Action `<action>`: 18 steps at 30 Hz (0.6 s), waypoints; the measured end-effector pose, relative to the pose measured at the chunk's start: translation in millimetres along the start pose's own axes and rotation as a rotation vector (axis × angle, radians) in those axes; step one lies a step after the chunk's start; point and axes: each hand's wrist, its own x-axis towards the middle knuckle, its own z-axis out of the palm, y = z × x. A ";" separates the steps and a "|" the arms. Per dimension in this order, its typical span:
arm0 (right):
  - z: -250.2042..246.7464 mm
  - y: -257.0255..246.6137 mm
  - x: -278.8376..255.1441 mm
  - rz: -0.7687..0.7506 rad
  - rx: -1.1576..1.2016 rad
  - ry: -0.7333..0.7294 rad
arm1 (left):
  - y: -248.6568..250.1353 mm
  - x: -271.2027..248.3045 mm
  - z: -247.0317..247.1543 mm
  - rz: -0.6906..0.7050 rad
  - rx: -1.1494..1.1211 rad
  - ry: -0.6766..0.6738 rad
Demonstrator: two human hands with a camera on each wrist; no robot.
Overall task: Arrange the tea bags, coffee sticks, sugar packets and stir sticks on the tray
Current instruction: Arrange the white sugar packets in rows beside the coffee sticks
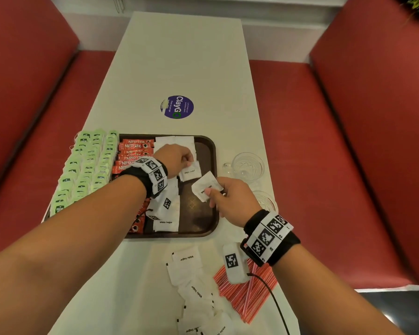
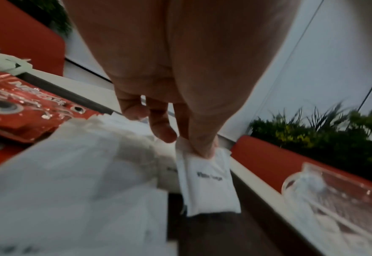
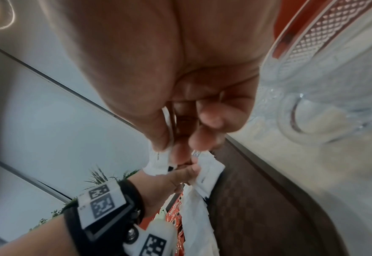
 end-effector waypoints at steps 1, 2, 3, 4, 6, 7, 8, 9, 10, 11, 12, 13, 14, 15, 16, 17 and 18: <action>0.0 -0.1 -0.8 0.001 -0.003 -0.004 | -2.1 3.2 4.7 0.000 0.038 -0.017; 0.4 0.3 -1.4 0.001 -0.005 -0.009 | -3.6 5.3 8.1 -0.011 0.065 -0.022; 0.5 -0.1 -2.3 -0.001 -0.007 -0.013 | -5.2 7.0 10.2 -0.028 0.087 -0.016; 0.4 -0.4 -3.1 -0.004 -0.011 -0.015 | -6.2 8.2 10.7 -0.043 0.109 -0.001; -0.4 -0.9 -4.4 -0.009 -0.017 -0.018 | -6.7 10.0 10.1 -0.061 0.142 0.049; -1.1 -1.3 -4.9 -0.011 -0.019 -0.021 | -5.8 10.4 10.0 -0.059 0.153 0.076; -1.6 -1.4 -5.4 -0.014 -0.022 -0.023 | -3.9 10.3 10.5 -0.049 0.163 0.101; -2.0 -1.9 -6.0 -0.015 -0.026 -0.026 | -1.9 9.8 12.0 -0.028 0.168 0.112; -2.3 -2.4 -6.6 -0.012 -0.028 -0.029 | 1.0 8.7 13.9 -0.005 0.172 0.106; -2.9 -3.5 -7.3 -0.005 -0.026 -0.035 | 3.9 7.3 16.2 0.021 0.186 0.086; -3.2 -4.2 -8.0 0.004 -0.017 -0.043 | 6.5 5.6 18.4 0.040 0.211 0.055; -3.7 -4.9 -8.6 0.012 -0.004 -0.049 | 7.7 4.3 20.0 0.048 0.238 0.024; -4.1 -5.4 -9.1 0.018 0.009 -0.055 | 7.8 3.3 20.7 0.042 0.255 -0.005; -4.4 -5.7 -9.3 0.019 0.017 -0.056 | 6.9 2.4 20.9 0.030 0.257 -0.029; -4.6 -5.6 -9.4 0.017 0.022 -0.055 | 5.7 1.5 20.6 0.020 0.250 -0.044; -4.7 -5.3 -9.2 0.015 0.025 -0.054 | 4.9 0.4 19.5 0.019 0.241 -0.048; -4.3 -4.8 -9.1 0.017 0.031 -0.055 | 5.3 -1.2 17.8 0.029 0.229 -0.044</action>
